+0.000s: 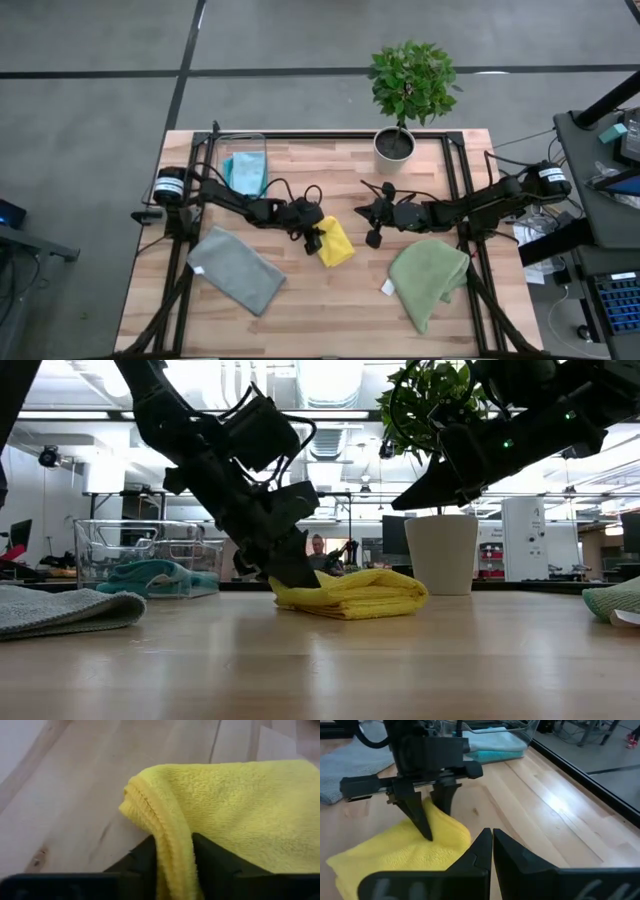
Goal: Fold microfiber towels
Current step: Stack the folded yellow microfiber towel on top of the light blue microfiber towel on the bin
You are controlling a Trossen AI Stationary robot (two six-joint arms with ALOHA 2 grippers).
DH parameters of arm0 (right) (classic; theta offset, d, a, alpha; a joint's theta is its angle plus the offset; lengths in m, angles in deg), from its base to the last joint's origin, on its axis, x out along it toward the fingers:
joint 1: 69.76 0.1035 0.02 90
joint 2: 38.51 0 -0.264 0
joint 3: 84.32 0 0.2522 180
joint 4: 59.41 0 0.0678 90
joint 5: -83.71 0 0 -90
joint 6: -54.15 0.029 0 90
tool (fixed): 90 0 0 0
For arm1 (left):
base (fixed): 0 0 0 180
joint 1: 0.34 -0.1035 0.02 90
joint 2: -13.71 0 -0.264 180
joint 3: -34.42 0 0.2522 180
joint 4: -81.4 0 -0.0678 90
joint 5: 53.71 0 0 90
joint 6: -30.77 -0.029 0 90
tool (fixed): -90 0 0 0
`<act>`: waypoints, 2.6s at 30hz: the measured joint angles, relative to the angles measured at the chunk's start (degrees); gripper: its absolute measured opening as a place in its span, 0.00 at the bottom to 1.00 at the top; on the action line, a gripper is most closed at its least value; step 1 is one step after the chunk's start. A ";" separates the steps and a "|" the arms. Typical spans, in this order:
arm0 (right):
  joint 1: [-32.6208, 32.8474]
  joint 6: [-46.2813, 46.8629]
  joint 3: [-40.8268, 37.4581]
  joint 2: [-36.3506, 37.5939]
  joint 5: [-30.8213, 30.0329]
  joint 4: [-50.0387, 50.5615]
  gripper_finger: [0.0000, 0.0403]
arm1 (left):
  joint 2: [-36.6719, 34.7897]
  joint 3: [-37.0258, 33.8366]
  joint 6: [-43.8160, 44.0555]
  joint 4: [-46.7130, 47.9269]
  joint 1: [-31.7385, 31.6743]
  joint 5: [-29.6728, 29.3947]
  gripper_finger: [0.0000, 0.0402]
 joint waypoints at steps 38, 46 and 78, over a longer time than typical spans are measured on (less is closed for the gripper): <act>0.00 0.07 -0.02 -0.05 0.02 1.43 0.02 | -44.11 1.91 -7.01 45.33 -0.52 -28.70 0.04; 0.00 0.09 -0.02 -0.04 0.04 1.09 0.02 | -55.83 9.30 -18.39 60.94 -8.22 -17.77 0.04; 0.00 -0.55 -0.02 -0.04 0.15 1.25 0.02 | -47.56 16.28 -49.53 84.17 -35.15 -2.15 0.04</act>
